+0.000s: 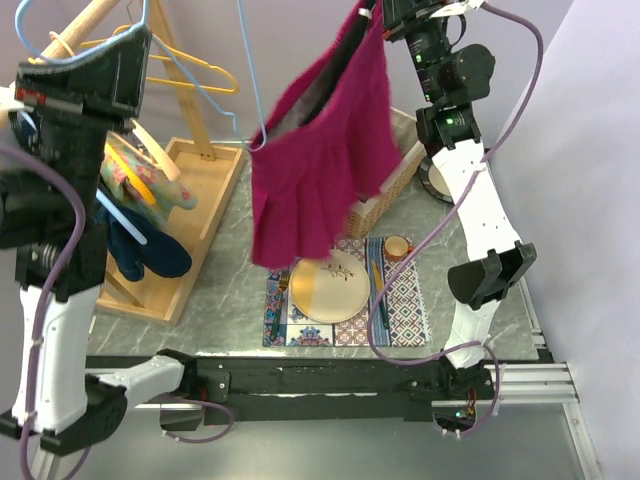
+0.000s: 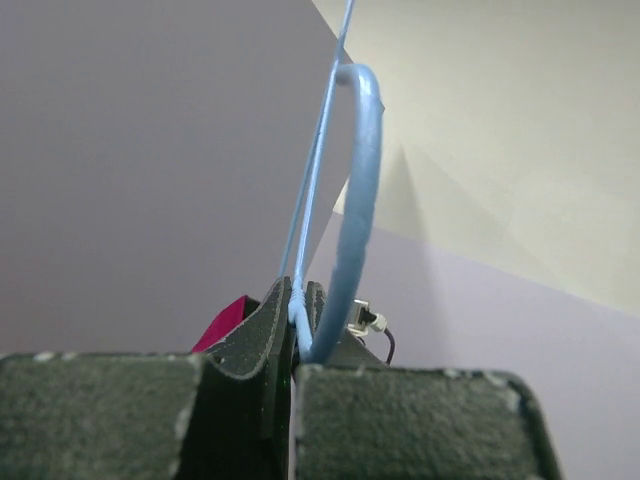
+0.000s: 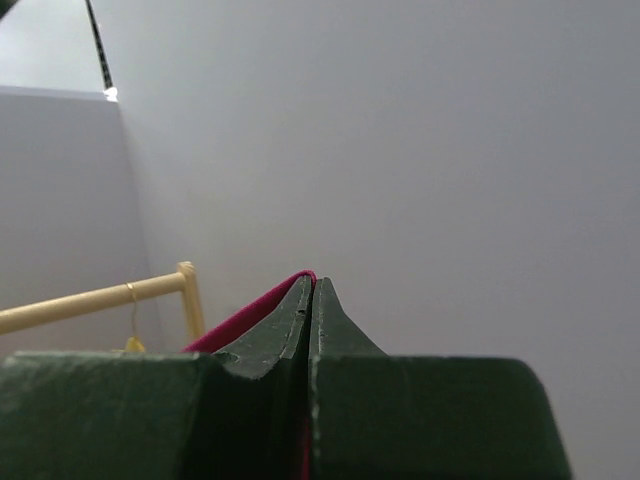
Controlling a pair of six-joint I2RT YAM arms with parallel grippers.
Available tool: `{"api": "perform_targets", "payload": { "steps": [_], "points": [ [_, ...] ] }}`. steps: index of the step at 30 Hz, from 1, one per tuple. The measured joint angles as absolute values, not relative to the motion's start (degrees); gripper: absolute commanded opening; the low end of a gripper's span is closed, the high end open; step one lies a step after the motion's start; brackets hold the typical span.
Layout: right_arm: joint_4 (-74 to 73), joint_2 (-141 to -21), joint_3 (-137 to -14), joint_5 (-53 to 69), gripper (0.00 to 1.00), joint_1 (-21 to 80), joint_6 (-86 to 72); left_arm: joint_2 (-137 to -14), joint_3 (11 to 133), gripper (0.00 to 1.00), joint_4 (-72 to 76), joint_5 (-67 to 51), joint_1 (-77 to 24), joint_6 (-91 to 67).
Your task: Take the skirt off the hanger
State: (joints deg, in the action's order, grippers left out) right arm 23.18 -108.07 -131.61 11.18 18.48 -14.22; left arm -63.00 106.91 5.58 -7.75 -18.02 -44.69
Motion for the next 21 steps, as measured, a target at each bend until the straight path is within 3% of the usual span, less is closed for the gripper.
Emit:
{"api": "perform_targets", "payload": {
  "steps": [8,14,17,21],
  "points": [
    [27.49,-114.93,-139.44,8.32,0.0,16.01,-12.01,-71.64,121.69,0.01,2.68,-8.67,-17.98,-45.15],
    [31.73,-121.03,-142.32,1.08,0.0,12.97,-12.25,-66.76,114.63,0.01,1.89,-9.13,-17.98,-42.98],
    [34.37,-121.19,-137.27,-0.19,0.0,11.84,-12.95,-63.64,109.32,0.01,1.08,-9.06,-17.98,-40.91],
    [40.53,-117.69,-117.21,0.73,0.0,11.0,-15.84,-59.59,101.71,0.01,-0.38,-9.04,-17.98,-38.22]
  ]
}}
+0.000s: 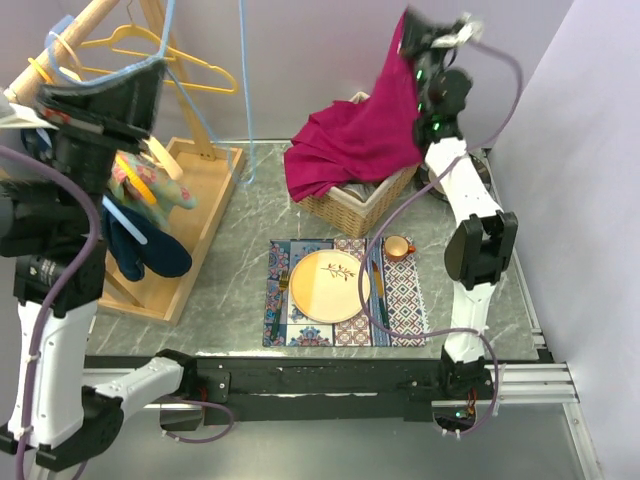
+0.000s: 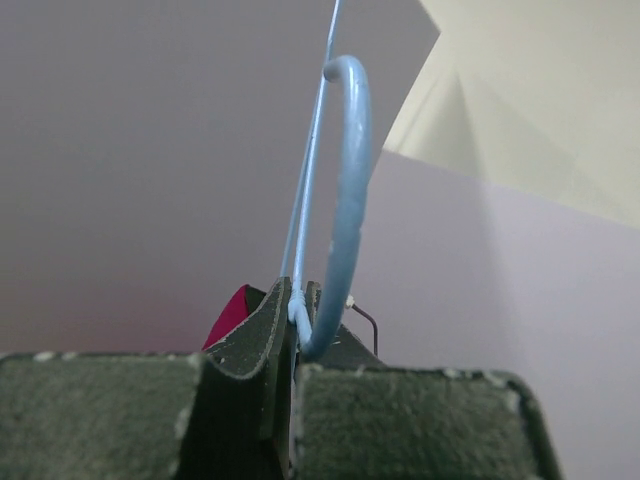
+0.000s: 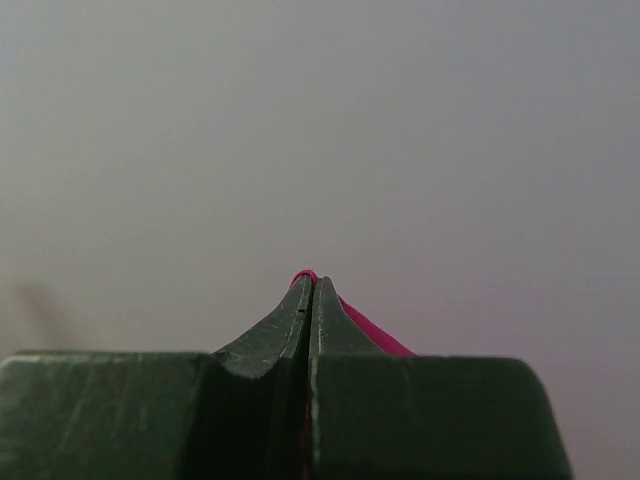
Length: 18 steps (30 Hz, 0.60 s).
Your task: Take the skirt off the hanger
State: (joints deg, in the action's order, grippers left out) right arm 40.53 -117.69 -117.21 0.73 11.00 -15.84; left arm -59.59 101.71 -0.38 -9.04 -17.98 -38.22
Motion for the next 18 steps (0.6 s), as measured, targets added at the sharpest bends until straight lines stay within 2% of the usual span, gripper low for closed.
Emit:
{"api": "perform_targets", "payload": {
  "steps": [5,8,12,18],
  "points": [
    [42.78,-116.57,-99.13,1.54,0.0,12.49,-20.05,-56.71,94.04,0.01,-3.25,-8.95,-17.98,-35.51],
    [39.83,-117.64,-94.45,2.44,0.0,14.52,-22.81,-55.57,89.6,0.01,-5.3,-8.95,-17.98,-34.24],
    [34.17,-122.04,-100.16,4.78,0.0,17.54,-23.05,-55.16,85.56,0.01,-8.12,-8.67,-17.98,-32.1],
    [28.38,-130.06,-118.3,11.38,0.0,19.38,-24.14,-51.2,79.48,0.01,-10.57,-7.05,-17.98,-28.86]
  ]
}}
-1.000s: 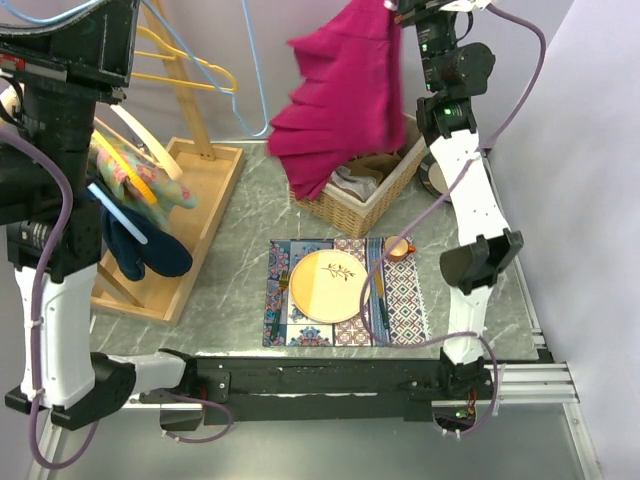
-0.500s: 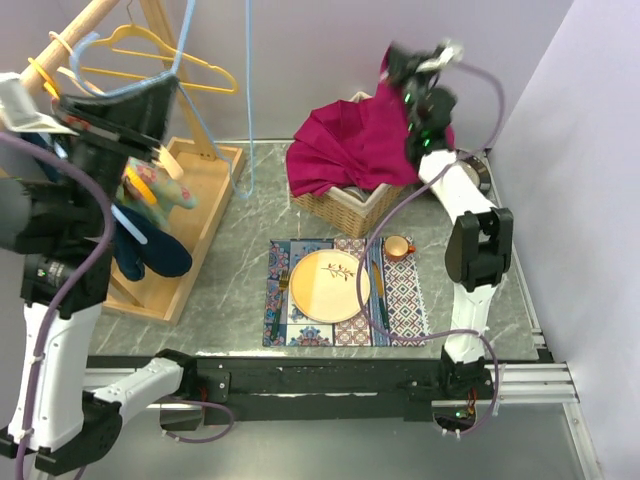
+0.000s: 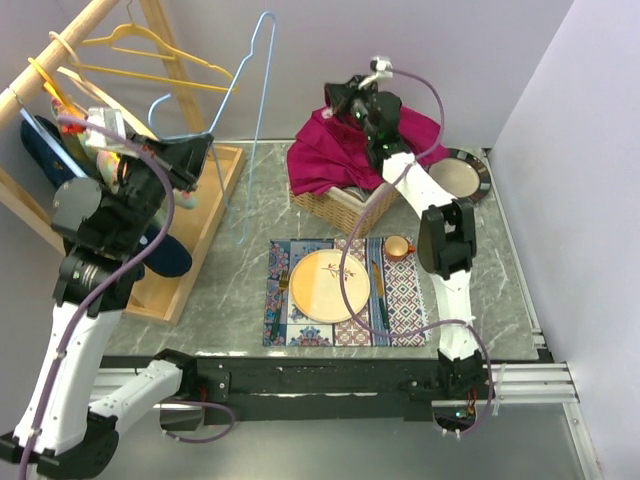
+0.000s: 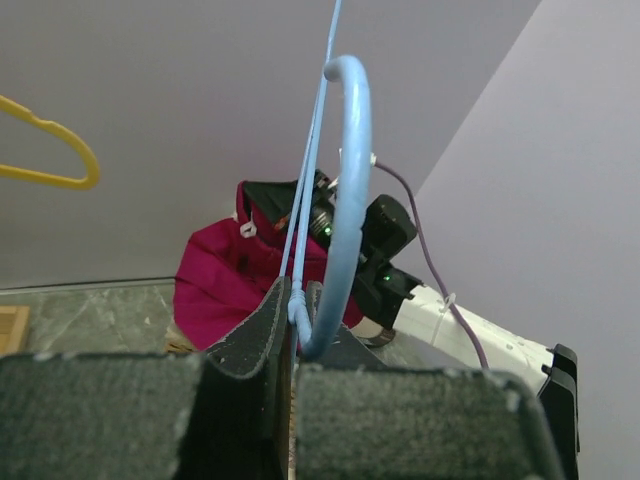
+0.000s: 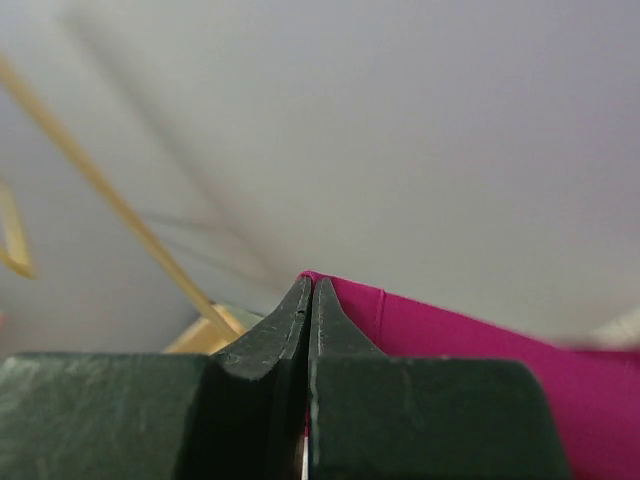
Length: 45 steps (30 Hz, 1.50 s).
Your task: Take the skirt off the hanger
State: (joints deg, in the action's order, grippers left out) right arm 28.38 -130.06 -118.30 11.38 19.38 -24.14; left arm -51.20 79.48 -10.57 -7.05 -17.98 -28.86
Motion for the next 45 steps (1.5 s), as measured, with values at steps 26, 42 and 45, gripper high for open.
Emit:
{"api": "perform_targets", "payload": {
  "steps": [26,42,45],
  "points": [
    [49.78,-124.2,-105.16,27.2,0.0,22.09,-40.77,-41.1,72.07,0.01,-8.08,-1.78,-17.98,-25.8],
    [15.38,-120.57,-102.76,-11.51,0.23,14.81,-15.53,-41.08,70.52,0.01,-7.2,-1.28,-17.87,-24.86],
    [8.84,-126.54,-111.55,-13.13,0.47,15.18,-14.2,-41.28,69.1,0.01,-6.79,-1.1,-17.82,-24.69]
  ]
}}
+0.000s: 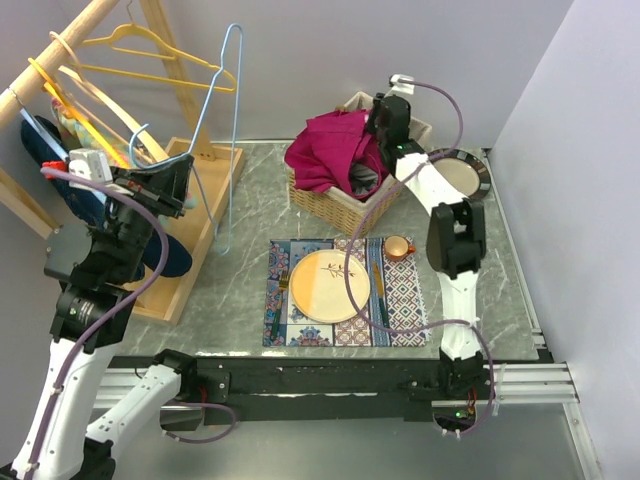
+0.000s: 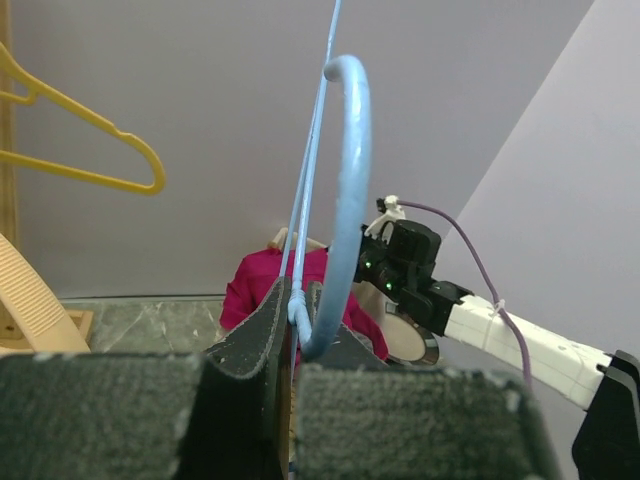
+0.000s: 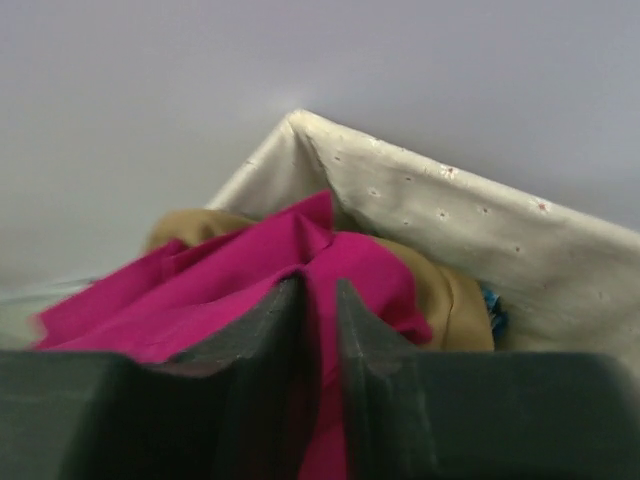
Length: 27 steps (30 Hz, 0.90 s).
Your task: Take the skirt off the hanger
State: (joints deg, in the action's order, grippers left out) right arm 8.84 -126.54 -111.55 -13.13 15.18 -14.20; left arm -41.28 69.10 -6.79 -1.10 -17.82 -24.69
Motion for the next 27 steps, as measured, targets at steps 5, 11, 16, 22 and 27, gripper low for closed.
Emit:
{"api": "perform_targets", "payload": {
  "steps": [5,11,16,22,27],
  "points": [
    [-6.55,-132.51,-124.14,-10.52,0.71,14.85,-12.03,-42.61,68.97,0.01,-6.81,-0.97,-17.76,-24.6],
    [-14.66,-125.21,-124.36,-6.68,0.8,14.57,-9.89,-42.92,68.31,0.01,-6.72,-1.23,-16.84,-24.64],
    [-12.51,-110.3,-110.34,2.09,0.88,15.16,-8.29,-42.85,67.61,0.01,-6.52,-1.69,-16.4,-24.67],
    [-6.81,-103.92,-106.48,14.85,0.91,21.37,0.34,-42.24,66.74,0.01,-6.44,-2.13,-15.97,-24.71],
    [-8.91,-107.0,-106.26,20.25,0.91,29.65,11.88,-41.08,65.71,0.01,-6.28,-2.17,-15.92,-24.71]
  ]
}}
